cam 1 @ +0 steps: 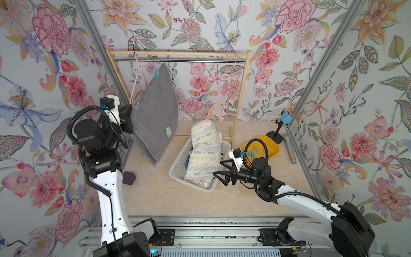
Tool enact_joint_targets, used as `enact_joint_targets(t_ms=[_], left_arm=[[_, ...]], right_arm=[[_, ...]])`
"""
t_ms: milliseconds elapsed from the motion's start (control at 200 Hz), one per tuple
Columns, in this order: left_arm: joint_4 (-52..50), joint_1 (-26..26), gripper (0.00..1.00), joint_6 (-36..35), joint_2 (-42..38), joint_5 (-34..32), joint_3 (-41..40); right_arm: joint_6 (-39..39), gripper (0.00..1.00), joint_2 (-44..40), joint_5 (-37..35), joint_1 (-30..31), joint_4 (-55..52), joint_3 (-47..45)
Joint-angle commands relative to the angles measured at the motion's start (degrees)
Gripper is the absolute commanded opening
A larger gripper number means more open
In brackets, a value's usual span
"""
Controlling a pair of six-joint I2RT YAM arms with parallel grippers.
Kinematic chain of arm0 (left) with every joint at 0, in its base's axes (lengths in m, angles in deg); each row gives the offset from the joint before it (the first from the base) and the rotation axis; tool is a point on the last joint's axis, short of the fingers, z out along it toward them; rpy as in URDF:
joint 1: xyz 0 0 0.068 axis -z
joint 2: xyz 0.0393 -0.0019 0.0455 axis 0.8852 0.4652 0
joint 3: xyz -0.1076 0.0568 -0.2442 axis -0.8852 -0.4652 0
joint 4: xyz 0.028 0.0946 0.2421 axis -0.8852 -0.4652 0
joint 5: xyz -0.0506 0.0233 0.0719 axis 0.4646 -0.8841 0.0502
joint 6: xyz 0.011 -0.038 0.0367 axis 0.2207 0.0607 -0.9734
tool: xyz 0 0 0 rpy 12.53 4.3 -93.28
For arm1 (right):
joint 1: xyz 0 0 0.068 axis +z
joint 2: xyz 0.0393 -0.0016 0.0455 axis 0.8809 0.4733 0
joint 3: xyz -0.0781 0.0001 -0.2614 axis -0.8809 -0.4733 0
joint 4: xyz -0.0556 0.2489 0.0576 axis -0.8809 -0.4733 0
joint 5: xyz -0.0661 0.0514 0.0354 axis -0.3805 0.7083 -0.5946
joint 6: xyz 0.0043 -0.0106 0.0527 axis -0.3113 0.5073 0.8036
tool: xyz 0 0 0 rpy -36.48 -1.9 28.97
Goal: Remove the clothespins securing towels to the hanger
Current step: Pick up the hanger from the clothesline.
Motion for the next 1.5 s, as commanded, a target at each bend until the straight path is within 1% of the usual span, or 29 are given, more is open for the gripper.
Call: enact_joint_targets(t_ms=[0, 210, 330, 510, 520, 550, 786, 1016, 1311, 1491], left_arm=[[4.84, 1.79, 0.00, -0.44, -3.33, -3.77, 0.07], [2.50, 4.54, 0.00, 1.27, -5.50, -6.79, 0.87], [-0.06, 7.10, 0.00, 1.22, -6.10, -8.62, 2.36], [-3.14, 10.24, 0.00, 0.95, -7.33, -9.92, 4.66], [-3.48, 10.36, 0.00, 0.87, -7.38, -9.96, 4.81], [-4.40, 10.59, 0.00, 0.67, -7.50, -9.97, 5.27], [-7.32, 11.09, 0.00, 1.69, -11.22, -9.43, 5.27], [-7.78, 11.14, 0.00, 4.86, -13.01, -6.64, 6.33], [-7.67, 11.11, 0.00, 4.67, -16.27, -6.28, -0.78], [-10.19, 11.16, 0.00, 3.60, -17.29, -6.52, -1.11]], right_arm=[[-0.51, 1.00, -1.49, -1.77, 0.14, 0.23, -0.80], [-0.52, 1.00, -2.47, -4.68, -0.70, 0.08, -1.74], [0.21, 1.00, -3.66, -6.50, -1.84, 0.53, -2.87], [2.78, 1.00, -4.86, -7.43, -4.14, 2.34, -4.97], [2.95, 1.00, -4.93, -7.48, -5.45, 2.41, -5.07], [3.29, 1.00, -4.99, -7.47, -6.37, 2.64, -5.25], [4.86, 1.00, -4.10, -7.41, -8.53, 3.65, -5.97], [5.32, 1.00, -3.37, -7.22, -8.82, 3.92, -5.98], [5.61, 1.00, -3.21, -6.61, -8.83, 4.19, -5.97], [5.73, 1.00, -3.29, -6.42, -8.87, 4.37, -5.98]])
